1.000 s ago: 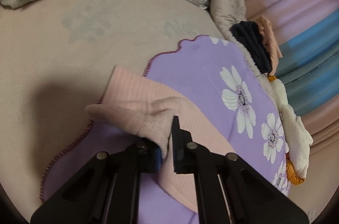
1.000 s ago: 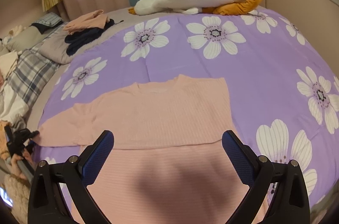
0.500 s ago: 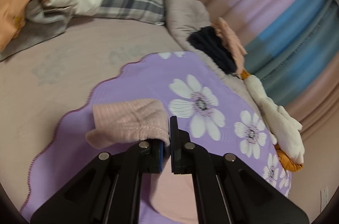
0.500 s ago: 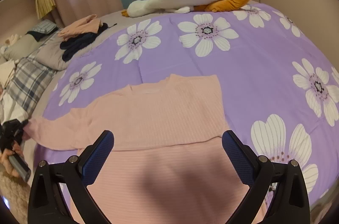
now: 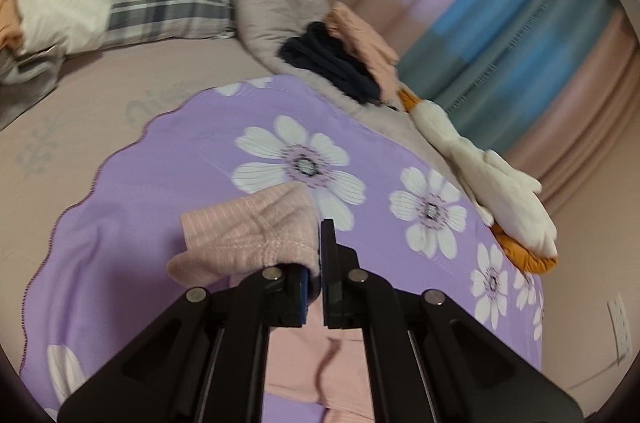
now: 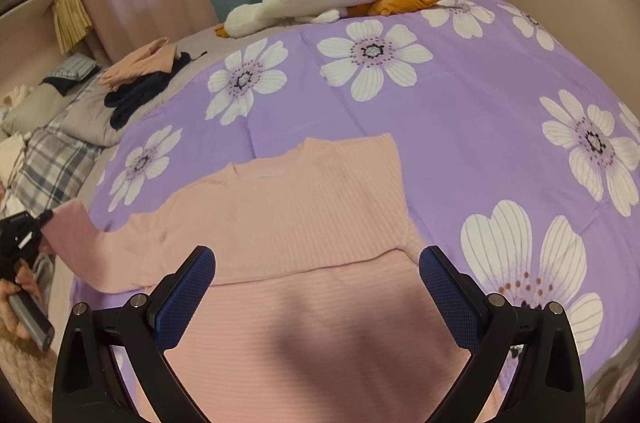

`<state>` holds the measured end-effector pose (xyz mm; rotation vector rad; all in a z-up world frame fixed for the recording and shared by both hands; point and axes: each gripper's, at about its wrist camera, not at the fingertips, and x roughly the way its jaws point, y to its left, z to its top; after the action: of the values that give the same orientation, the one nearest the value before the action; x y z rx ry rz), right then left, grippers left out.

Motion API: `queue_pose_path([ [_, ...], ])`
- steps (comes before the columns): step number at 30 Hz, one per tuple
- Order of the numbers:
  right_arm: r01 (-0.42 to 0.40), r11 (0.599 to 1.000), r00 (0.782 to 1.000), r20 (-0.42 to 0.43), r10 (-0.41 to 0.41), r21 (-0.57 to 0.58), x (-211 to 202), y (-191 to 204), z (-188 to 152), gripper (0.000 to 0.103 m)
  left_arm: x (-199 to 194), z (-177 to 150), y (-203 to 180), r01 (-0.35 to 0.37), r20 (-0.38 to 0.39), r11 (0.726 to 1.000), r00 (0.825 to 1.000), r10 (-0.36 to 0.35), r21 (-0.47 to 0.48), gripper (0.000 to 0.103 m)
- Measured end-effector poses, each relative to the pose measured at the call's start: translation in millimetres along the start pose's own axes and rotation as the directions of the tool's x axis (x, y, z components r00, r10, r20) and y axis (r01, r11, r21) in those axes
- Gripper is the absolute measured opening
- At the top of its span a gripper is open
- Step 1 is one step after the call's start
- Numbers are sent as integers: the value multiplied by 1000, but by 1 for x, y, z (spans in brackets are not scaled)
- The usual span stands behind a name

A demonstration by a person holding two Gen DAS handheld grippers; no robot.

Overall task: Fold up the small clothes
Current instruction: 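Fold the held sleeve across the sweater body and release it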

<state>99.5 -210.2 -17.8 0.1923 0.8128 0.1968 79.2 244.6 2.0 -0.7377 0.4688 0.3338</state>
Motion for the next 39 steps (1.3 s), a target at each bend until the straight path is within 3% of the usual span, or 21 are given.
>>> queue_pose_path([
  [9, 1, 1000, 1000, 1, -1, 24, -4, -10, 0, 101, 5, -29, -63, 113, -76, 984, 992, -103, 137, 1],
  [20, -3, 999, 1000, 1, 3, 52, -6, -21, 0, 101, 16, -75, -112, 189, -184, 943, 973, -142, 272, 1],
  [27, -3, 998, 1000, -5, 3, 64, -5, -28, -1, 101, 30, -109, -126, 264, -300, 905, 940, -163, 334, 1],
  [39, -1, 997, 1000, -28, 3, 74, 2, -35, -5, 101, 59, -175, -130, 325, -483, 889, 865, -140, 324, 1],
])
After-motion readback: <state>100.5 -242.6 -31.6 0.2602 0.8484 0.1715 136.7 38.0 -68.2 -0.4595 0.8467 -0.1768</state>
